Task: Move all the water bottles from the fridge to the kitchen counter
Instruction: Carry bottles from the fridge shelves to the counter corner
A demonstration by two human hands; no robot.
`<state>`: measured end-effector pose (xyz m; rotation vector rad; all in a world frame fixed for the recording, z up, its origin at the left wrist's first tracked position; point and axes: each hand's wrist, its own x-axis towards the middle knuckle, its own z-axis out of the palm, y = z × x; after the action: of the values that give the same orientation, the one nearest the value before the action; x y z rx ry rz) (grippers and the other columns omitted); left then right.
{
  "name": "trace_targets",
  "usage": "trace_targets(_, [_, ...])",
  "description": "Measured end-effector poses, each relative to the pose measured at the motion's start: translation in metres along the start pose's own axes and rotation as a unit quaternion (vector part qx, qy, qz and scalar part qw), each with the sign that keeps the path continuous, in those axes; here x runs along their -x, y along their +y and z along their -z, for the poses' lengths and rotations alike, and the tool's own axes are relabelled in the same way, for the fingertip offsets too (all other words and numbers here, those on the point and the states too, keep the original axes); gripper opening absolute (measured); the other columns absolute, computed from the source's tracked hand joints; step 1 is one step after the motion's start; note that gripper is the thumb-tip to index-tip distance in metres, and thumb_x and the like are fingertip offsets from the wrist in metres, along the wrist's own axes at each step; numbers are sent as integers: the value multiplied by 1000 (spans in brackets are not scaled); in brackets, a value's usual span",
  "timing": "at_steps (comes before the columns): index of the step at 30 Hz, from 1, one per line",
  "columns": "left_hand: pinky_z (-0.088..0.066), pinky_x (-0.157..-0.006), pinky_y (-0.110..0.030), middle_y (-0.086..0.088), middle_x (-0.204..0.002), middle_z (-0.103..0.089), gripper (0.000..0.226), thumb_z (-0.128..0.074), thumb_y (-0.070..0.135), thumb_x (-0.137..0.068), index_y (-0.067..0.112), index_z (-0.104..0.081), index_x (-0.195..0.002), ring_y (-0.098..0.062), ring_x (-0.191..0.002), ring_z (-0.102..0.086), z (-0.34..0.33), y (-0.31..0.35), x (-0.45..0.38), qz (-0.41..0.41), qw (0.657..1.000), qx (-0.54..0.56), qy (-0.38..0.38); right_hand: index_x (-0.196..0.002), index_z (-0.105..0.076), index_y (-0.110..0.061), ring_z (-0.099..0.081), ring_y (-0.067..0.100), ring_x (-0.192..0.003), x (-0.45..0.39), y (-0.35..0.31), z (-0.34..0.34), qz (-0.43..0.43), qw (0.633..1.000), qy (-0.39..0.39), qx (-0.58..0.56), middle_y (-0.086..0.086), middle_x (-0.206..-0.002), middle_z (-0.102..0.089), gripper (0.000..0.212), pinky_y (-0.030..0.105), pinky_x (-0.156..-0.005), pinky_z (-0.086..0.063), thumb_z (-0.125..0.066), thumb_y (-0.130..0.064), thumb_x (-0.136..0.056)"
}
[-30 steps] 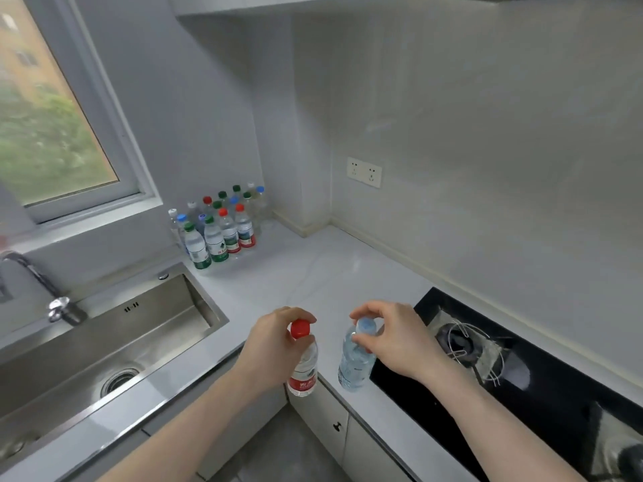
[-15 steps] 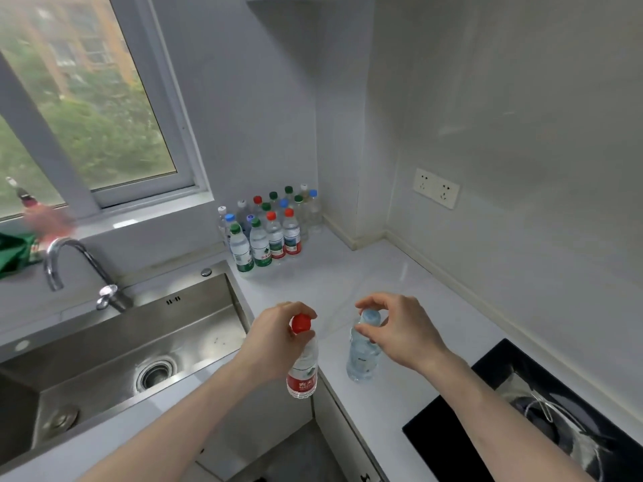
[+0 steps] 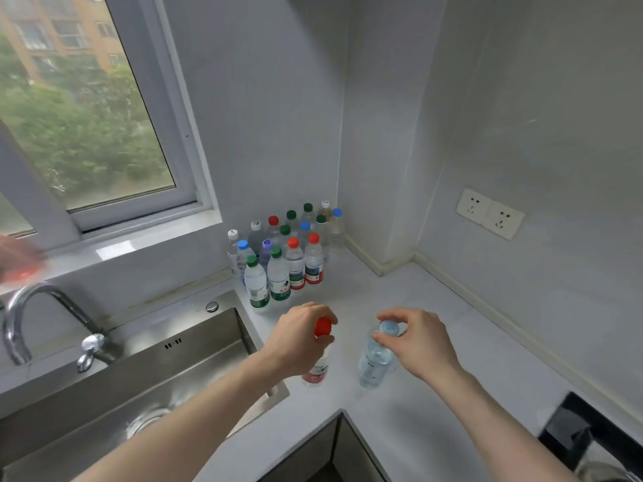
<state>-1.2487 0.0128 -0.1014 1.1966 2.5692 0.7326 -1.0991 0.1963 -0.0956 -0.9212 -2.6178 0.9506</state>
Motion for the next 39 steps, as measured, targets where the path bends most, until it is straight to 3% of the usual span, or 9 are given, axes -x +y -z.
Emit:
trace_targets(7, [-44, -89, -27, 9, -120, -66, 29, -75, 29, -90, 28, -68, -119, -18, -111, -59, 8, -31, -61, -27, 999, -22, -8, -107, -77, -37, -67, 9, -94, -51, -4, -19, -45, 999, 21, -6, -16, -108, -74, 27, 22, -80, -46, -83, -40, -81])
trace_targets(17, [-49, -94, -32, 6, -121, -66, 28, -73, 26, -91, 27, -67, -119, -19, -111, -61, -10, -36, -147, -14, 999, -21, -30, -104, -77, -34, -58, 7, -91, -137, 13, -19, -46, 999, 9, 10, -13, -109, -73, 24, 19, -79, -41, -83, -37, -82])
trace_targets(21, [-48, -89, -30, 4, -118, -67, 25, -72, 20, -92, 23, -67, -116, -21, -108, -61, -19, -32, -184, -25, 998, -41, -47, -105, -76, -31, -64, 13, -97, -169, 22, -21, -47, 999, -4, 5, -9, -109, -72, 23, 21, -81, -45, -84, -32, -83])
trace_targets(35, [-58, -79, -43, -2, -111, -65, 23, -66, 10, -92, 19, -61, -112, -27, -95, -64, -33, -43, -311, -27, 983, -152, -99, -105, -75, -26, -64, 20, -98, -257, 29, -31, -61, 998, -22, 6, -8, -96, -60, 21, 26, -81, -49, -82, -27, -85])
trace_targets(39, [-49, -69, -36, -1, -109, -65, 23, -63, 9, -91, 20, -60, -111, -28, -91, -62, -32, -49, -334, -29, 980, -174, -97, -102, -76, -25, -62, 19, -93, -277, 31, -35, -63, 998, -19, 4, -7, -94, -64, 19, 25, -79, -48, -82, -25, -84])
